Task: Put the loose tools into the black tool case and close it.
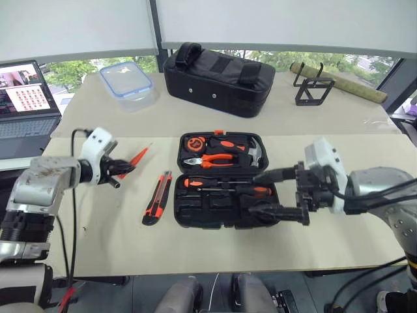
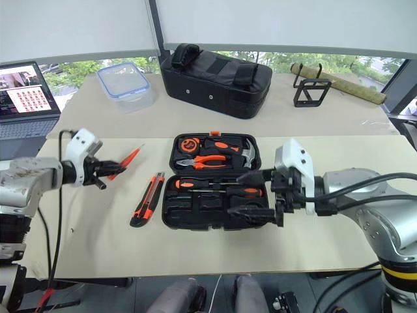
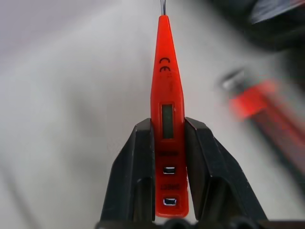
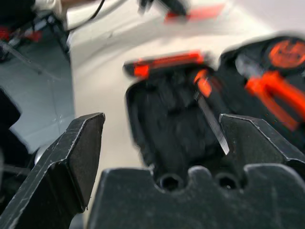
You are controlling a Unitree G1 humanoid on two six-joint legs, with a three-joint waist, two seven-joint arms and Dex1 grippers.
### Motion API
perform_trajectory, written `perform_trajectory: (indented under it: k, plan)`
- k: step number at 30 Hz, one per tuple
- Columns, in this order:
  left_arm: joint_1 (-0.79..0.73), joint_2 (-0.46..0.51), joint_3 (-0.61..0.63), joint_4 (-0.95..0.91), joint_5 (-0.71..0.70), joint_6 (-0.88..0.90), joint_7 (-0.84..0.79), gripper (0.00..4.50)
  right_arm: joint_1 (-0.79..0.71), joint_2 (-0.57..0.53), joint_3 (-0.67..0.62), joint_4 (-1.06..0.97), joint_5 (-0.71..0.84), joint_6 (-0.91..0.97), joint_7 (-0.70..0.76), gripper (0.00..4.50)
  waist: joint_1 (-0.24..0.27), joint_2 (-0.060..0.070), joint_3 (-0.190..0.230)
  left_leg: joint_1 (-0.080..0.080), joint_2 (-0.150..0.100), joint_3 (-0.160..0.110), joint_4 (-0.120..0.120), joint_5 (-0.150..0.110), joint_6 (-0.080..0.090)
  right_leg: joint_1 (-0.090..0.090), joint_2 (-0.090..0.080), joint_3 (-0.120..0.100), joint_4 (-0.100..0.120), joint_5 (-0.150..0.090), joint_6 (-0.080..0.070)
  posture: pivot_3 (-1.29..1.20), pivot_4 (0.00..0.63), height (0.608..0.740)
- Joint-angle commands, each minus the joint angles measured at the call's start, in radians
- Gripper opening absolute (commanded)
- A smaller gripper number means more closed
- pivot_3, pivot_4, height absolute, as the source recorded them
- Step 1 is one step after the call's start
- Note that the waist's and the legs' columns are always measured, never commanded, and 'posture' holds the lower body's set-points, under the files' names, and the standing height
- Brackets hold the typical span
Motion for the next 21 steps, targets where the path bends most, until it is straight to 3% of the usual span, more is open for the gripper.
perform_trajectory:
  k: [1,6,12,21]
  plan:
    - [-0.099,0.012,-0.073,-0.090,-0.037,-0.053,-0.207,0.42,0.025,-0.005,-0.063,-0.054,0.024,-0.023,-0.019,4.50,-0.001,0.000,0.000,0.000,0.000,0.000,0.000,0.000,0.000,0.000,-0.001,0.000,-0.001,0.000,0.000,0.00,0.150,0.716]
    - [-0.157,-0.011,-0.271,-0.171,0.023,-0.043,-0.368,0.42,0.053,0.010,-0.070,-0.071,0.018,-0.036,-0.055,4.50,-0.007,0.000,0.000,0.001,0.000,0.001,-0.001,0.001,0.002,0.001,-0.001,0.001,-0.001,0.000,0.000,0.00,0.150,0.716]
    - [-0.219,-0.095,-0.452,-0.111,0.182,0.031,-0.319,0.42,0.086,0.028,-0.106,-0.097,0.048,-0.029,-0.100,4.50,-0.010,0.000,0.000,0.001,0.000,0.001,0.000,0.002,0.003,0.001,0.000,0.001,-0.001,0.000,0.000,0.00,0.150,0.716]
    - [-0.216,-0.251,-0.470,-0.049,0.251,0.113,-0.184,0.42,0.114,0.036,-0.129,-0.122,0.073,-0.024,-0.153,4.50,-0.007,0.000,0.000,0.002,0.000,0.001,0.000,0.001,0.004,0.002,0.000,0.001,-0.001,0.000,0.000,0.00,0.150,0.716]
